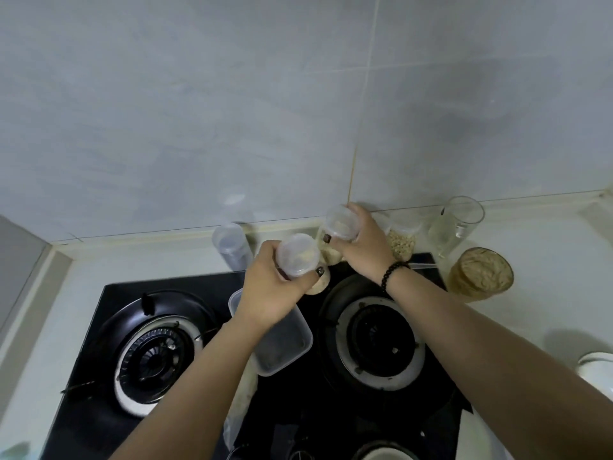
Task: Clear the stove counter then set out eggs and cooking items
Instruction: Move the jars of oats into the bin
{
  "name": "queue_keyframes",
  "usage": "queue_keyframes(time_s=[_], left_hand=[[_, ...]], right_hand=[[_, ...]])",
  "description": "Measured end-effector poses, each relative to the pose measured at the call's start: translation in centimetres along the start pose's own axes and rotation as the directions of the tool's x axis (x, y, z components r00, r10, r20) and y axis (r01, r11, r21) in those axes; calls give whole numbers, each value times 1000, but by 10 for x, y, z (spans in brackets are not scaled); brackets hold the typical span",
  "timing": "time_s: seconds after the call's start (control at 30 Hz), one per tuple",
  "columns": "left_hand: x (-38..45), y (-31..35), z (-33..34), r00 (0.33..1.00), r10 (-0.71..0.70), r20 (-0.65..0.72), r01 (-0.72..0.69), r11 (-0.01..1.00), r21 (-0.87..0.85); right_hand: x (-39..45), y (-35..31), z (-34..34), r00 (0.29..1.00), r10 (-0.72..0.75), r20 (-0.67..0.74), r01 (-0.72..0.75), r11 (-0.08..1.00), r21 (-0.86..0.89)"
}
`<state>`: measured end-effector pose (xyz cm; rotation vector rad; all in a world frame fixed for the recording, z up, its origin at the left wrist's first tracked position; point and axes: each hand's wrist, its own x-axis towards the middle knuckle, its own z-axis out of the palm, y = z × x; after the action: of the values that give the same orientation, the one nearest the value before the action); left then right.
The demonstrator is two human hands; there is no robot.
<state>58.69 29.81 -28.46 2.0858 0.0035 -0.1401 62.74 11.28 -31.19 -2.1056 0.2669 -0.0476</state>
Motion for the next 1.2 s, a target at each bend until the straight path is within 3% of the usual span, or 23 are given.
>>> queue_keyframes(time_s=[0.2, 0.33, 0.5, 0.77, 0.93, 1.2], left_hand=[[-61, 7, -34, 989, -19, -148, -21, 965, -262], [-112, 8, -47, 971, -50, -234, -40, 931, -363], [-173, -1, -52, 932, -158, -326, -21, 875, -483], [-260, -17, -72, 871, -253, -421, -7, 850, -527], [-307, -21, -78, 862, -232, -450, -53, 843, -536], [-438, -21, -78, 817, -244, -522, -109, 824, -556]], right_hand=[[-71, -24, -39, 995, -5, -100, 33, 957, 288], [-113, -32, -49, 999, -22, -49, 41, 895, 443], [-155, -30, -34, 986, -122, 114, 33, 813, 581], [-237, -40, 0, 908, -203, 366, -69, 791, 608], [-280, -59, -10, 851, -302, 430, 3, 822, 570], [-391, -71, -14, 773, -426, 470, 48, 777, 627]])
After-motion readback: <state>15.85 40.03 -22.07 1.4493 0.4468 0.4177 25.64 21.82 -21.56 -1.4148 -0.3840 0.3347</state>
